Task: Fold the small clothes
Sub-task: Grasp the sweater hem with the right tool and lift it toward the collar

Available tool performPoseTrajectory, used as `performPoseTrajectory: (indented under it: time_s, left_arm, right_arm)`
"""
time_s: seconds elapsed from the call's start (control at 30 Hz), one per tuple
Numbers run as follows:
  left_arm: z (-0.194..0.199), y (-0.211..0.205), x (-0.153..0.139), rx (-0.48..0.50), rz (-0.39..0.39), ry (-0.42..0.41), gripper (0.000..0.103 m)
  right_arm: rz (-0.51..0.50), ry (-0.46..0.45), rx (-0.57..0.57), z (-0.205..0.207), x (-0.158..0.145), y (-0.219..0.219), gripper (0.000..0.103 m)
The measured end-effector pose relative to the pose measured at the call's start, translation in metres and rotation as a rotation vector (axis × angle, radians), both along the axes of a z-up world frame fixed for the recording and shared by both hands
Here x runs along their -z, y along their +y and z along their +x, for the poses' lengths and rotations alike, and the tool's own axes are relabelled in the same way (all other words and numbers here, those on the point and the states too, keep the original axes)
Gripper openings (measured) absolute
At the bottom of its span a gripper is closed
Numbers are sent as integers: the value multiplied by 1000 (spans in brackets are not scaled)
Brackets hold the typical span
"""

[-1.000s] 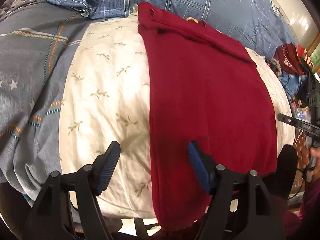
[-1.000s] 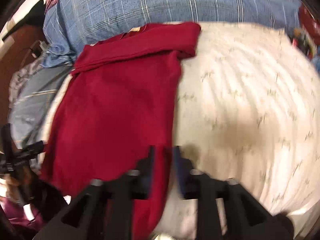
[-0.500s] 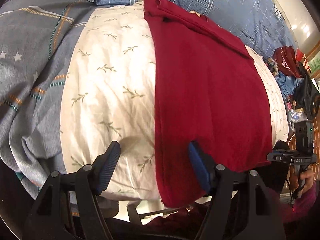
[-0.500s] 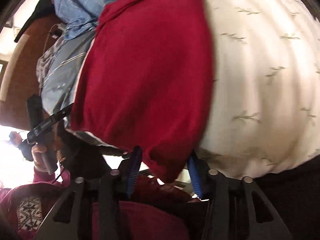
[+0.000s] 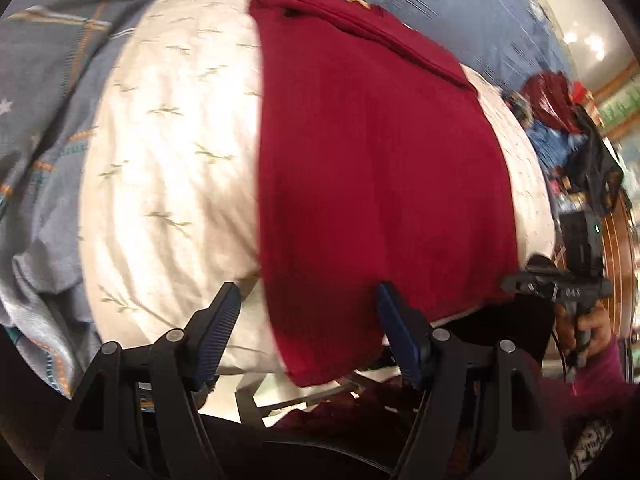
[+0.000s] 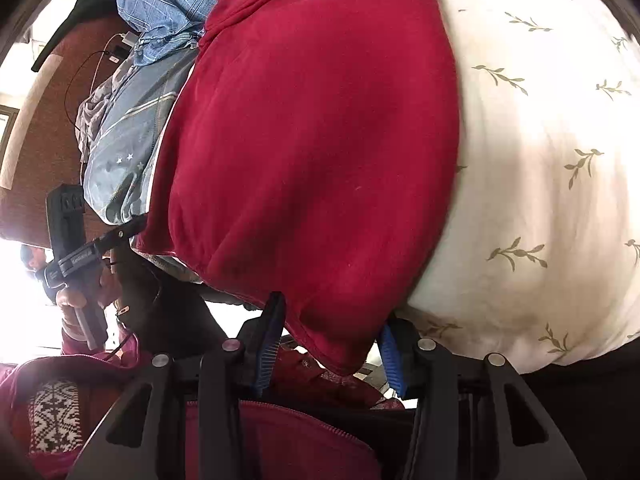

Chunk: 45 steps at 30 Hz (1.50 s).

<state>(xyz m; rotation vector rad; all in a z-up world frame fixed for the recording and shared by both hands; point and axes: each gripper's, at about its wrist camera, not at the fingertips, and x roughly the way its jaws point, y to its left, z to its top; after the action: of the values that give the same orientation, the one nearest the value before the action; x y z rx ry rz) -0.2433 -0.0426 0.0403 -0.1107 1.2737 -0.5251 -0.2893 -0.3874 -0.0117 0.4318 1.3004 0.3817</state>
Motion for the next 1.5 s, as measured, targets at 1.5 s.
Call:
performPoseTrajectory:
  time_s: [1.5]
  left_arm:
    - [1,8,12,-54,-8,14,55]
  right_arm:
    - [-49,-50,-44,5,-9,18,12]
